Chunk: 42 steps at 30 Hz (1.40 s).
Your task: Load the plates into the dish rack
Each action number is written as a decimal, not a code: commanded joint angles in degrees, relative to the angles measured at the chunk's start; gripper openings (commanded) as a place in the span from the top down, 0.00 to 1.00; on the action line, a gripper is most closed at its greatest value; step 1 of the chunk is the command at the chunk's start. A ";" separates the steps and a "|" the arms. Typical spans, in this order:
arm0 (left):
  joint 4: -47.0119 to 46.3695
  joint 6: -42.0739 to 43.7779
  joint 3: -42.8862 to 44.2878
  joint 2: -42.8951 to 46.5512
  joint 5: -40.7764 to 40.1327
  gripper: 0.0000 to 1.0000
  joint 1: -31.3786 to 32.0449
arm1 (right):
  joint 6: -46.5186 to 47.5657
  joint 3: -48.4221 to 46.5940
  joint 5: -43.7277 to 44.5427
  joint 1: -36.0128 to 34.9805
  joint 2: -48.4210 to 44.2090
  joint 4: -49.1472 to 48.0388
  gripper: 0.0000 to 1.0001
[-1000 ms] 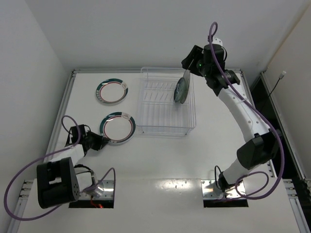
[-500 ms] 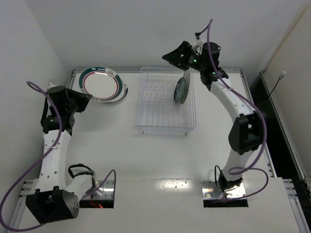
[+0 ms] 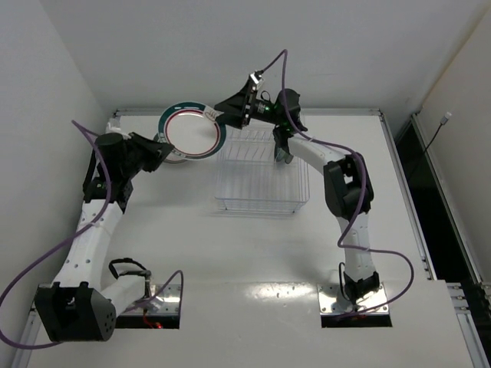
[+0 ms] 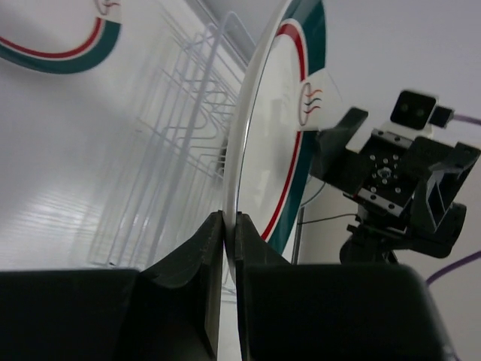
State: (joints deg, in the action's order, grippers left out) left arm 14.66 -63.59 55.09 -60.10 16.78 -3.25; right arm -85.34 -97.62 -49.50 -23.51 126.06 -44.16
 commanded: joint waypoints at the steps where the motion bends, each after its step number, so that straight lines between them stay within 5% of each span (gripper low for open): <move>1: -12.01 -2.76 0.98 2.09 1.69 1.00 4.11 | -3.17 -6.61 -2.01 -1.63 2.61 -7.34 0.08; 6: -12.81 -3.29 0.46 2.09 -0.77 1.00 7.72 | -5.00 -8.72 -3.06 -2.95 4.55 -6.73 0.21; 14: -6.92 2.06 5.37 3.66 -5.69 1.00 7.11 | -0.98 3.92 0.62 2.66 -6.43 -8.50 0.21; 16: -6.39 2.07 5.38 4.19 -6.22 1.00 6.59 | 3.76 7.26 1.41 4.08 -9.24 -4.29 0.21; 20: -6.39 2.60 7.22 4.20 -6.76 1.00 6.59 | 20.01 5.35 3.79 5.31 -12.94 21.08 0.17; 33: -9.46 0.40 5.30 3.67 -4.39 1.00 7.82 | 3.44 -2.39 -4.64 0.83 -0.66 -0.30 0.17; 35: -11.13 -1.00 4.51 3.67 -3.77 1.00 7.82 | -0.67 -4.32 -5.69 0.13 1.20 -5.04 0.25; 38: -12.36 -1.01 3.71 3.05 -2.36 1.00 8.34 | -8.31 -3.63 -4.92 -0.49 3.40 -13.82 0.81; 39: -11.24 -0.48 3.71 2.45 -2.36 0.81 8.34 | -9.57 -2.06 -3.69 0.30 3.40 -15.50 1.00; 41: -1.02 0.74 5.72 0.25 -5.77 0.49 8.34 | -3.23 5.75 1.56 2.06 -3.69 -11.42 1.00; 42: 2.80 2.49 7.99 -0.37 -10.49 0.19 8.34 | 4.23 7.08 3.07 2.58 -7.20 -3.55 1.00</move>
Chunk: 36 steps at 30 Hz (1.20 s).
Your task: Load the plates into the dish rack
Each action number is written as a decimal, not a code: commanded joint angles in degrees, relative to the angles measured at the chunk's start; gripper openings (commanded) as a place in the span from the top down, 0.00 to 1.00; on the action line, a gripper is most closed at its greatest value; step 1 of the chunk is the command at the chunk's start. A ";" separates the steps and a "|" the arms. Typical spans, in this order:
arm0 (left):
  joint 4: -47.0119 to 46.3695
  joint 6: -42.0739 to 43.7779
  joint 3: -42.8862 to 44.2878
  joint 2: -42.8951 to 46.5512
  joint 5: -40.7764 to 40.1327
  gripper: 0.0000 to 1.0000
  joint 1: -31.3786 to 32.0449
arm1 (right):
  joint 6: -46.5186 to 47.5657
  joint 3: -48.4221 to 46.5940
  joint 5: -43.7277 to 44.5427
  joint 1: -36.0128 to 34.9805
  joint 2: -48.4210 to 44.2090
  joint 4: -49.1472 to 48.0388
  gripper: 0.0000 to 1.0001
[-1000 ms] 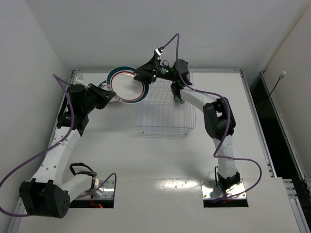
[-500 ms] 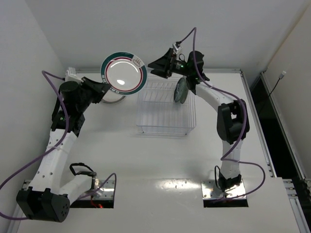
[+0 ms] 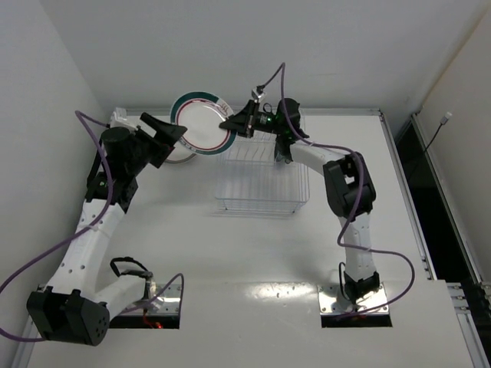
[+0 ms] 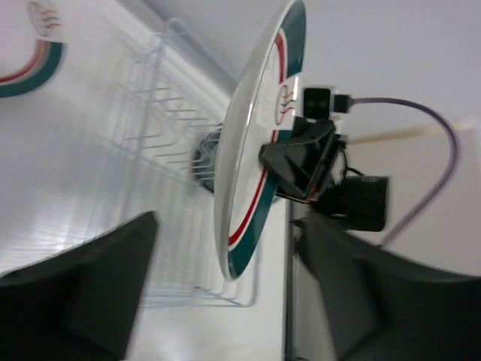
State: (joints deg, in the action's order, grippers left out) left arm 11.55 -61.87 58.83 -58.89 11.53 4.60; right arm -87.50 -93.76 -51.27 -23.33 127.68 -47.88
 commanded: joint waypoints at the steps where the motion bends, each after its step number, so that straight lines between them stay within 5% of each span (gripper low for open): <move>1: 9.07 1.74 4.97 -1.58 -7.73 0.08 0.50 | 16.39 1.31 12.95 2.41 -12.50 28.00 1.00; 3: 15.57 4.63 5.59 -1.58 -12.12 0.01 -0.03 | 41.30 -8.74 30.34 1.46 -20.41 54.26 1.00; 4: 16.82 5.78 5.60 -0.97 -15.71 0.01 -0.03 | 45.45 -11.34 47.49 0.23 -21.67 62.56 1.00; 5: 17.88 6.84 5.60 -0.35 -17.40 0.01 -0.03 | 47.67 -13.28 54.45 -1.96 -22.46 72.30 1.00; 10: 19.91 16.22 3.49 4.13 -26.72 0.01 -0.03 | 52.61 -22.78 90.81 -6.02 -20.63 89.43 1.00; 13: 20.62 19.05 1.13 5.80 -32.44 0.01 -0.03 | 53.39 -25.34 103.68 -7.69 -17.12 94.89 1.00; 20: 18.42 23.72 -6.35 6.86 -38.68 0.01 -0.03 | 53.94 -28.05 112.43 -9.01 -10.36 99.19 1.00; 36: 18.42 23.72 -9.61 7.30 -35.97 0.01 -0.03 | 53.40 -25.34 109.96 -8.92 -6.81 94.46 1.00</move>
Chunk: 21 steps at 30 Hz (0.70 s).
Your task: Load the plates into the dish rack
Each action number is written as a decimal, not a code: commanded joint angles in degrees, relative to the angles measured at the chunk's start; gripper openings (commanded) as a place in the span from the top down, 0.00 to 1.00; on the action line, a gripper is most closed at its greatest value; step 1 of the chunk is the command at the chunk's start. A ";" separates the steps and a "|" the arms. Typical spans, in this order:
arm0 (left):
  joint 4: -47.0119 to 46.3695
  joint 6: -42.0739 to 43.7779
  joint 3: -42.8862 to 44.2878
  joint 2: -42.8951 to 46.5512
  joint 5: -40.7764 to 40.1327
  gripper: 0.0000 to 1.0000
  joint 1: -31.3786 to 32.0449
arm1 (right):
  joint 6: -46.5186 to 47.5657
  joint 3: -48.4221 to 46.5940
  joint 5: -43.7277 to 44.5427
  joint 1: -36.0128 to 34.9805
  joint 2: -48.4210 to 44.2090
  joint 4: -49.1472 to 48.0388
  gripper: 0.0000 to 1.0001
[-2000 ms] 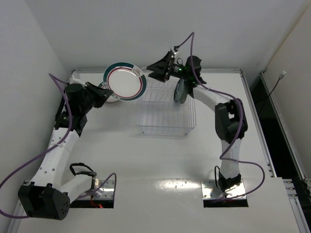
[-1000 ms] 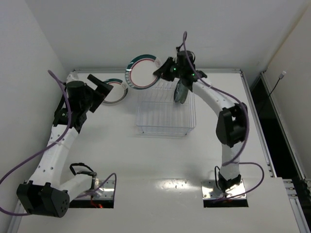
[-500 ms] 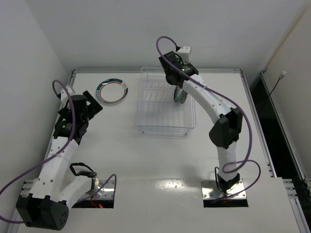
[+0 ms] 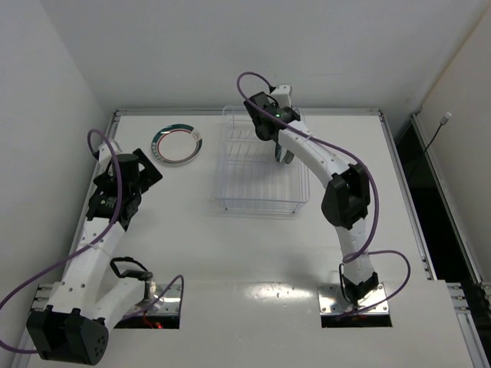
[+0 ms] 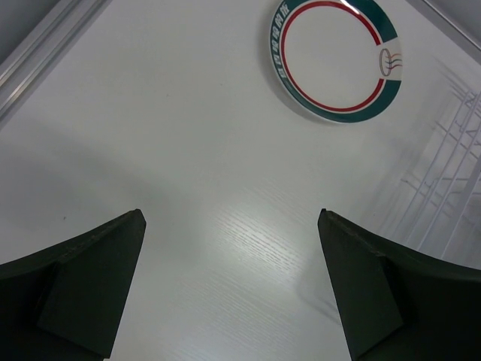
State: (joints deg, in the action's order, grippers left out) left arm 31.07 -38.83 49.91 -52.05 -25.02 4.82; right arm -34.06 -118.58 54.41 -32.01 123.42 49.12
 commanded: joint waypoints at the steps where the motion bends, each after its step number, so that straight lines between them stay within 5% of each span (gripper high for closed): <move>1: -1.10 0.68 -0.69 0.46 0.58 0.01 -0.25 | -0.04 0.36 4.91 -0.25 -4.04 -3.67 1.00; 8: -1.10 0.68 -1.22 -0.07 1.11 0.01 -0.25 | 5.58 11.09 6.06 -1.92 -16.45 -17.47 1.00; 21: -1.63 0.16 -1.22 -0.59 1.11 0.01 0.28 | 8.31 11.80 3.16 -2.44 -11.72 -20.21 1.00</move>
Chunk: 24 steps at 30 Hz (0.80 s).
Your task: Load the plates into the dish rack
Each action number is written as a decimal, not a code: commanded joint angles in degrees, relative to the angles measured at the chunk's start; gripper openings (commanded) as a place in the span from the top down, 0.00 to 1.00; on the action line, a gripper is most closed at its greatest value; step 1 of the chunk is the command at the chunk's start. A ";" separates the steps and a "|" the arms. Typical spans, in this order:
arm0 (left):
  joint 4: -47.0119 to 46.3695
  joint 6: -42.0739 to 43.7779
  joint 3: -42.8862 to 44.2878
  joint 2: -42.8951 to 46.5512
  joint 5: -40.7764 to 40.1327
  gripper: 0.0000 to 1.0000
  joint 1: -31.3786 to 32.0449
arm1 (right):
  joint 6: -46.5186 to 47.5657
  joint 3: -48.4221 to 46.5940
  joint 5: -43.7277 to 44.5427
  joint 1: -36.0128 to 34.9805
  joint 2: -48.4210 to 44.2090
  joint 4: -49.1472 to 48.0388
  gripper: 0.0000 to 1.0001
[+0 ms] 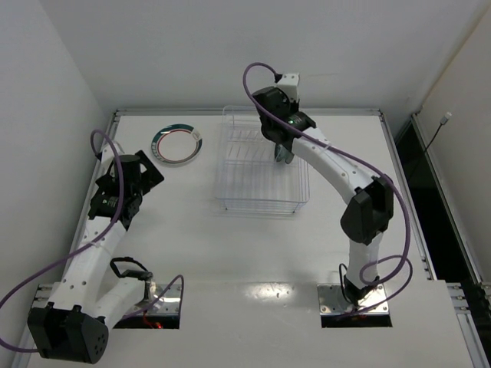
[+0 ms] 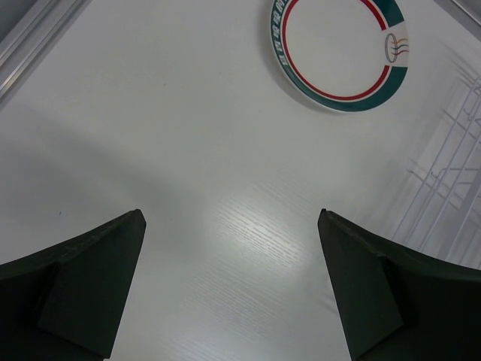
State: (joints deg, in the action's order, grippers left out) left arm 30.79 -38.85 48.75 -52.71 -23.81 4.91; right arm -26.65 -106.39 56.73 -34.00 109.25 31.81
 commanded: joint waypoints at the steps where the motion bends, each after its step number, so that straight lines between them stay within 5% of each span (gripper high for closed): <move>1: -1.34 0.18 -0.06 0.06 -0.09 0.01 0.19 | 0.90 -0.92 0.84 -0.45 3.07 -2.29 1.00; 14: -1.87 0.18 -1.64 -0.99 0.52 0.01 0.19 | -0.15 -1.36 -8.99 0.78 10.62 -1.49 1.00; 21: -5.46 1.40 -1.12 -1.61 6.58 0.01 0.19 | -1.47 -4.96 -11.73 2.62 7.65 2.03 0.65; 24: -8.19 1.41 -0.42 -3.54 8.17 0.01 0.19 | -2.26 -5.75 -11.20 3.76 3.08 4.39 0.62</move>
State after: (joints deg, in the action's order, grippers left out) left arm 27.27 -38.35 47.35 -55.07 -18.31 4.91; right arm -27.53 -108.60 45.65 -31.11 119.50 34.83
